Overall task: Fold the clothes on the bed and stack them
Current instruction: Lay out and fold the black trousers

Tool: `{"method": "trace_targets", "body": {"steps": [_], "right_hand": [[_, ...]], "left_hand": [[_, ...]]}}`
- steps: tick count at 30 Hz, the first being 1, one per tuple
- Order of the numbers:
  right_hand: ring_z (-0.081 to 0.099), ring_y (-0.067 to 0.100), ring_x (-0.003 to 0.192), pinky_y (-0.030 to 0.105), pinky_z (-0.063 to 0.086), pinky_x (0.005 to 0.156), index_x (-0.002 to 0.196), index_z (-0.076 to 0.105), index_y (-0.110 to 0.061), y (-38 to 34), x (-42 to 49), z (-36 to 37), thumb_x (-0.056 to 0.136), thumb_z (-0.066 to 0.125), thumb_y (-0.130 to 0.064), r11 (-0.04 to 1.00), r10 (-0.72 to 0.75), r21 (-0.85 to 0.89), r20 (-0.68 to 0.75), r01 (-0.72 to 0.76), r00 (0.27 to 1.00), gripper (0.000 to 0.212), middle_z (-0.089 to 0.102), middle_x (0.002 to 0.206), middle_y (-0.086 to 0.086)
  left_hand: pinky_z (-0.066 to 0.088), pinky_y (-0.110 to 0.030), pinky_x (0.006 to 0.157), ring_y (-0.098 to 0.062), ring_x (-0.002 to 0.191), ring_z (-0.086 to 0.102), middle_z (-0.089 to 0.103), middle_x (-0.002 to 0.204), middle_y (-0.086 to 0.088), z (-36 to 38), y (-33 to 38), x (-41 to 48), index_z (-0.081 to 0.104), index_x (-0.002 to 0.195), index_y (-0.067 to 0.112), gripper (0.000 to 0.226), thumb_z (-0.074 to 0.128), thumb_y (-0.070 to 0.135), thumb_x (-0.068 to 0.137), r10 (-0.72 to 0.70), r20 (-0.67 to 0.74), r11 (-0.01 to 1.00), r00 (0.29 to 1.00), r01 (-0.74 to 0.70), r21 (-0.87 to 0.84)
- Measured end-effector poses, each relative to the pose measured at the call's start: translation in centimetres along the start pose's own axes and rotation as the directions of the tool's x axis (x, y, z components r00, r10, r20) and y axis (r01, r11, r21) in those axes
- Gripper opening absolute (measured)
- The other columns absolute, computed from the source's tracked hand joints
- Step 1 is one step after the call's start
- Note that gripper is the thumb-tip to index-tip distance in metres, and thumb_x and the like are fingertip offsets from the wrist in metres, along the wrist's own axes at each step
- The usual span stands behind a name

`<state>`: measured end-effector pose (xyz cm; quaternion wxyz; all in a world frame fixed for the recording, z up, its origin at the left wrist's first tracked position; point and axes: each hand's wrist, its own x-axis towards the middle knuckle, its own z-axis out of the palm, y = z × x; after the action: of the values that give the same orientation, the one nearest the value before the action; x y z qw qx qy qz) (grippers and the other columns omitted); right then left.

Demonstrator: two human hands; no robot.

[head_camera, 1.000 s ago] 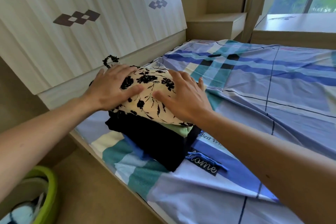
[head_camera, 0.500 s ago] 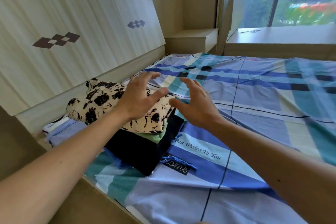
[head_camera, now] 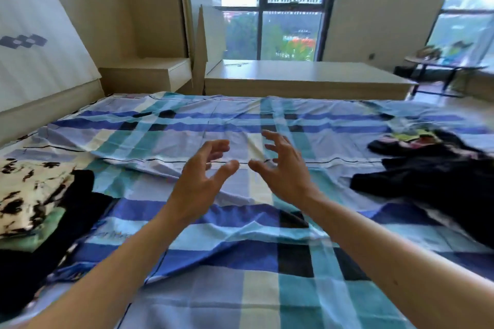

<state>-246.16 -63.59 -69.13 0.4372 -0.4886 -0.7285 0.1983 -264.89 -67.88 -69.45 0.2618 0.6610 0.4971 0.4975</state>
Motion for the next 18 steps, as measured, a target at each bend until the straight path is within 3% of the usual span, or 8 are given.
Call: {"method": "trace_targets", "body": {"steps": [6,9,13,18], "right_hand": [[0.056,-0.002,0.117,0.029,0.049,0.101,0.143,0.047,-0.026,8.8,-6.6,-7.8,0.085,0.075,-0.023,0.984,0.161,-0.067,-0.053,-0.164,0.986,0.064,0.054,0.139,-0.008],[0.056,0.002,0.119,0.021,0.045,0.099,0.145,0.045,-0.024,10.7,-6.7,-9.6,0.086,0.075,-0.021,0.975,0.211,-0.065,-0.046,-0.214,0.976,0.067,0.051,0.143,-0.006],[0.057,0.003,0.12,0.034,0.047,0.105,0.144,0.046,-0.027,10.9,-5.0,-10.1,0.085,0.075,-0.024,0.982,0.175,-0.053,-0.062,-0.179,0.983,0.066,0.053,0.14,-0.007],[0.057,0.005,0.122,0.039,0.045,0.108,0.144,0.046,-0.028,12.4,-4.0,-9.6,0.085,0.074,-0.029,0.979,0.173,-0.11,-0.018,-0.174,0.985,0.065,0.051,0.141,-0.008]], "left_hand": [[0.047,-0.038,0.103,0.0,0.119,0.057,0.063,0.124,0.02,9.7,1.0,-1.6,0.056,0.125,0.036,0.058,0.06,0.062,0.074,0.08,0.189,0.996,0.979,-0.07,-0.062],[0.047,-0.037,0.103,0.002,0.119,0.056,0.062,0.124,0.02,12.0,1.3,-1.0,0.056,0.123,0.038,0.056,0.059,0.063,0.073,0.068,0.206,0.993,0.976,-0.047,-0.108],[0.049,-0.036,0.102,0.001,0.119,0.057,0.062,0.122,0.02,13.8,0.8,-0.4,0.056,0.123,0.036,0.057,0.059,0.062,0.072,0.059,0.209,0.99,0.976,-0.031,-0.136],[0.048,-0.031,0.099,0.003,0.121,0.055,0.061,0.124,0.023,14.7,-0.5,-0.3,0.055,0.126,0.037,0.059,0.06,0.063,0.073,0.079,0.239,0.993,0.968,-0.055,-0.106]]}}
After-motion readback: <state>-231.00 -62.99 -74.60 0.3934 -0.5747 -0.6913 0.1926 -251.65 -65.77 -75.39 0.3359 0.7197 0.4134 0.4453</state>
